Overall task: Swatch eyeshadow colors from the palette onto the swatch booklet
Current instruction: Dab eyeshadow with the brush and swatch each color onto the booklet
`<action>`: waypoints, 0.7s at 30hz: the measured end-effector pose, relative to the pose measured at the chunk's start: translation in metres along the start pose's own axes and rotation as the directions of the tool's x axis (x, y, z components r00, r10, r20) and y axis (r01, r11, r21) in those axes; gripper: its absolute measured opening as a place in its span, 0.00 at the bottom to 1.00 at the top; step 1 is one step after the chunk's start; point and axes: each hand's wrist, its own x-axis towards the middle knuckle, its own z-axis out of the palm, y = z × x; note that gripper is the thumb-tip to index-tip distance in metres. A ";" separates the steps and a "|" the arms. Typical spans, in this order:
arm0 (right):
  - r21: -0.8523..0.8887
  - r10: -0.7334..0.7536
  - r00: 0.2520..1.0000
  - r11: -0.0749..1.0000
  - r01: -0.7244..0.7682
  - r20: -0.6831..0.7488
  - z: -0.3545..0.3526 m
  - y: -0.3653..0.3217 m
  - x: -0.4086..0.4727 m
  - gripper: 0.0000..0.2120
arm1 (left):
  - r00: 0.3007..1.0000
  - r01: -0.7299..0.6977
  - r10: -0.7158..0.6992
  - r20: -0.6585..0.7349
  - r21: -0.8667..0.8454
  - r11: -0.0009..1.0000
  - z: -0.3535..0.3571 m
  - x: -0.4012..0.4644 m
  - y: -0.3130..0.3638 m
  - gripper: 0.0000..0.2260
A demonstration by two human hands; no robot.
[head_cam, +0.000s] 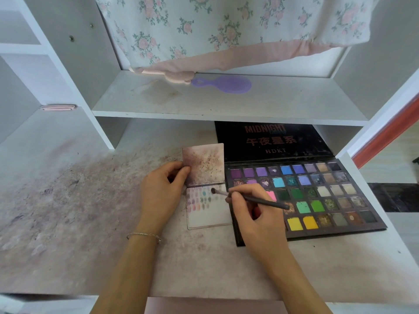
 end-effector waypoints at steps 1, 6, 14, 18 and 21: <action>0.037 0.002 0.999 0.999 -0.001 -0.034 -0.001 0.000 -0.001 0.08 | 1.000 0.000 0.000 -0.001 -0.001 1.000 0.000 0.000 0.000 0.05; 0.089 -0.026 0.996 0.995 0.033 -0.084 -0.005 0.001 -0.002 0.09 | 1.000 0.006 -0.006 0.000 -0.006 1.000 0.000 0.000 0.001 0.06; 0.051 0.084 0.982 0.996 -0.076 -0.171 -0.037 0.007 -0.013 0.09 | 1.000 0.005 -0.005 -0.009 -0.019 1.000 0.000 0.000 0.002 0.07; -0.059 0.078 0.962 0.994 -0.096 -0.261 -0.065 0.018 -0.016 0.12 | 1.000 0.006 -0.006 -0.007 -0.005 1.000 0.000 -0.001 0.003 0.07; -0.114 0.087 0.938 0.985 -0.132 -0.336 -0.085 0.027 -0.017 0.15 | 1.000 0.015 -0.015 -0.001 0.005 1.000 0.000 -0.002 0.003 0.08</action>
